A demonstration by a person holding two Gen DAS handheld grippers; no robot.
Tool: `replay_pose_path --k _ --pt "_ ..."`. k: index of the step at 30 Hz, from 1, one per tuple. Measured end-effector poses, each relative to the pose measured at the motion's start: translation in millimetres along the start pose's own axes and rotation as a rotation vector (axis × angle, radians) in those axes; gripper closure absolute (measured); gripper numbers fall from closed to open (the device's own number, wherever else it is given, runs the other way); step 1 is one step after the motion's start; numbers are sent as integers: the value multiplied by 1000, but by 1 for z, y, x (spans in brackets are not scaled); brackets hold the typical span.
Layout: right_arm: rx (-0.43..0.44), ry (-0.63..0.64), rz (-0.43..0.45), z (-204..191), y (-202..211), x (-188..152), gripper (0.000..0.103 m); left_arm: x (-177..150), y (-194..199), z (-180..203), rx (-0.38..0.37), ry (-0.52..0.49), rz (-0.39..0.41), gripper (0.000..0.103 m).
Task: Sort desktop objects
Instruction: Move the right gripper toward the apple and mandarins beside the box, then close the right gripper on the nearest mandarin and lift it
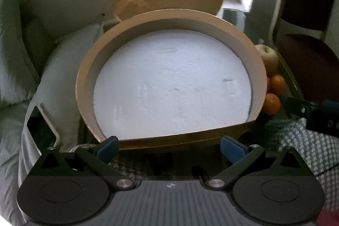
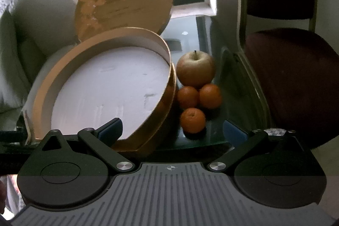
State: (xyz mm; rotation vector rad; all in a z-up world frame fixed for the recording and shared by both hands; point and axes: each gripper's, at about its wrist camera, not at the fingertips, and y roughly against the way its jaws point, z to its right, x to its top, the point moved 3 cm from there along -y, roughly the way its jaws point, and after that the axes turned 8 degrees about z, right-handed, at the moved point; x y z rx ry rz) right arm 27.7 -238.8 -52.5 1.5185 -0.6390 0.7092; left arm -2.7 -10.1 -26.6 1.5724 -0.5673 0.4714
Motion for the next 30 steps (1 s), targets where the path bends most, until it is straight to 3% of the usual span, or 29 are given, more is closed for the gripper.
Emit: replay_pose_path --k 8,11,15,26,30 --pt "30 -76 6 25 -10 0 0 4 -2 9 -35 -32 1 1" --pt "77 -145 0 32 -13 0 0 3 -4 10 -51 -28 -2 1" --pt "63 -180 -12 36 -16 -5 0 2 -7 12 -54 -38 -20 1" --pt "45 -105 -47 37 -37 -9 0 4 -13 17 -51 -73 -25 4" --pt "-10 -27 -52 31 -49 -7 7 5 -16 17 -47 -76 -21 4"
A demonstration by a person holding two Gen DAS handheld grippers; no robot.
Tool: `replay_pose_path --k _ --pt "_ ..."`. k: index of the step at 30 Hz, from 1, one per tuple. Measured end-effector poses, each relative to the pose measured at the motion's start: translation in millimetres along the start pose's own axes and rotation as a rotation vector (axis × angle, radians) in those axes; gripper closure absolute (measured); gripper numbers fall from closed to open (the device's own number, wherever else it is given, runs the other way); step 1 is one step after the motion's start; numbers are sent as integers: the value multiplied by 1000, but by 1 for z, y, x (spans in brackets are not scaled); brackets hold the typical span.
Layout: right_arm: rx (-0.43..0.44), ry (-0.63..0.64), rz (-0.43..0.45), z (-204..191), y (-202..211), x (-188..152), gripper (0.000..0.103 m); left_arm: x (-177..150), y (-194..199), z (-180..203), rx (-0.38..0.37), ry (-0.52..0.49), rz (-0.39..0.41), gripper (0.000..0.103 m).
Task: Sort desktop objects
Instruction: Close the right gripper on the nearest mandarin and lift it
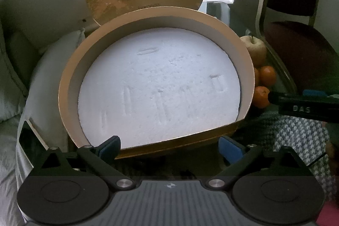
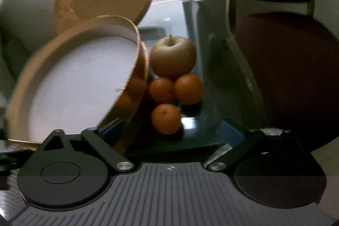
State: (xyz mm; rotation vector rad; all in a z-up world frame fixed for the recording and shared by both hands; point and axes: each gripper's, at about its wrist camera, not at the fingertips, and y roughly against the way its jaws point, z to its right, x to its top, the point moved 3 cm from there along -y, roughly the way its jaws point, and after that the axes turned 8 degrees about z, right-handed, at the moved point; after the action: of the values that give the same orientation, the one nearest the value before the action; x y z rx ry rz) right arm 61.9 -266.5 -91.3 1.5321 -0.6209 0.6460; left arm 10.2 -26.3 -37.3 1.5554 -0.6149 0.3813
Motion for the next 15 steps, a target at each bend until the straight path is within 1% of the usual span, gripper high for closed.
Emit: replay_pose_path --k 1,4,7,10,11,13,14,15 --pt "-12 19 -3 -2 -4 1 9 0 -1 -1 0 5 -1 4" --pt "-2 31 -46 -4 -16 0 16 0 -5 -5 4 25 -8 4" --pt "10 47 -81 -7 -26 -1 19 1 -8 -8 8 44 -10 4" --pt "13 74 -95 -11 -36 -2 20 4 -10 -10 9 53 -1 4" --pt "12 82 -100 -12 -40 -2 20 5 -11 -10 14 50 -4 6" --pt "2 91 -120 -14 -46 -3 25 5 -13 -10 16 43 -12 13" --pt "0 94 -128 -15 -49 -3 26 5 -15 -10 13 38 -19 15" --pt "-4 98 -135 -15 -52 -4 28 5 -16 -10 10 34 -25 15"
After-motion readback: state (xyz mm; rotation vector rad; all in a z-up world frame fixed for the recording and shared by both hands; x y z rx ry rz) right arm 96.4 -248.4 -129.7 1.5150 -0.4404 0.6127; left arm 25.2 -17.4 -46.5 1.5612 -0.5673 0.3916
